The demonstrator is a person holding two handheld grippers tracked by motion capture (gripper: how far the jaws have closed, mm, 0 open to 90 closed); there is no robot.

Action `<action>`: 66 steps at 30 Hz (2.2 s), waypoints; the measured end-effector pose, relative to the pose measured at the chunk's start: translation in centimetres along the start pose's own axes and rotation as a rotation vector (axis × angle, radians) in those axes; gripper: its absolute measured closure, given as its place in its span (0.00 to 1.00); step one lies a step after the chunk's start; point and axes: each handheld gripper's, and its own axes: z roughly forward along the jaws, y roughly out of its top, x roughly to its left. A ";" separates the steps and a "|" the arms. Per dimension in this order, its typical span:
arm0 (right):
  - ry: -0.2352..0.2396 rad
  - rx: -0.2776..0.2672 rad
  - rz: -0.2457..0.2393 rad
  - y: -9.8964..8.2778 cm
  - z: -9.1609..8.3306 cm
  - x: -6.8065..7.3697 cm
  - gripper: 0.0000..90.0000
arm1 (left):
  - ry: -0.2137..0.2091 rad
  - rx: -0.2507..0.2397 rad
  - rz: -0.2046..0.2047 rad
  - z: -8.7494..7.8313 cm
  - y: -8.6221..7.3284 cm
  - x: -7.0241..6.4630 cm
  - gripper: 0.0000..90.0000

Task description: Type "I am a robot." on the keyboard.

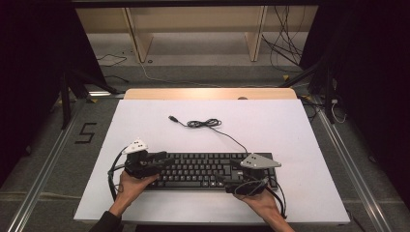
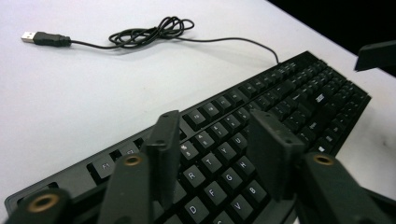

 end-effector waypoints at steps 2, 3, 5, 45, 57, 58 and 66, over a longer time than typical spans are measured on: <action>0.002 0.000 -0.004 0.0 0.1 0.0 0.30 | 0.001 -0.007 0.001 -0.4 -0.2 0.0 0.52; 0.001 0.001 -0.004 0.0 0.1 0.1 0.30 | 0.001 -0.014 0.003 -0.5 -0.2 -0.1 0.50; 0.004 0.004 -0.006 0.0 0.2 0.1 0.30 | 0.003 -0.021 0.004 -0.9 -0.4 -0.2 0.46; 0.061 0.175 -0.075 0.3 4.9 0.8 1.00 | 0.036 -0.104 -0.017 -4.3 -2.6 -1.0 0.30; 0.057 0.233 -0.093 -0.1 6.7 1.2 1.00 | 0.033 -0.099 -0.011 -4.5 -3.1 -1.3 0.30; 0.056 0.237 -0.089 -0.1 6.7 1.3 1.00 | 0.033 -0.098 -0.012 -4.5 -3.1 -1.3 0.30; 0.051 0.262 -0.097 -0.4 7.2 1.3 1.00 | 0.033 -0.098 -0.011 -4.5 -3.2 -1.2 0.30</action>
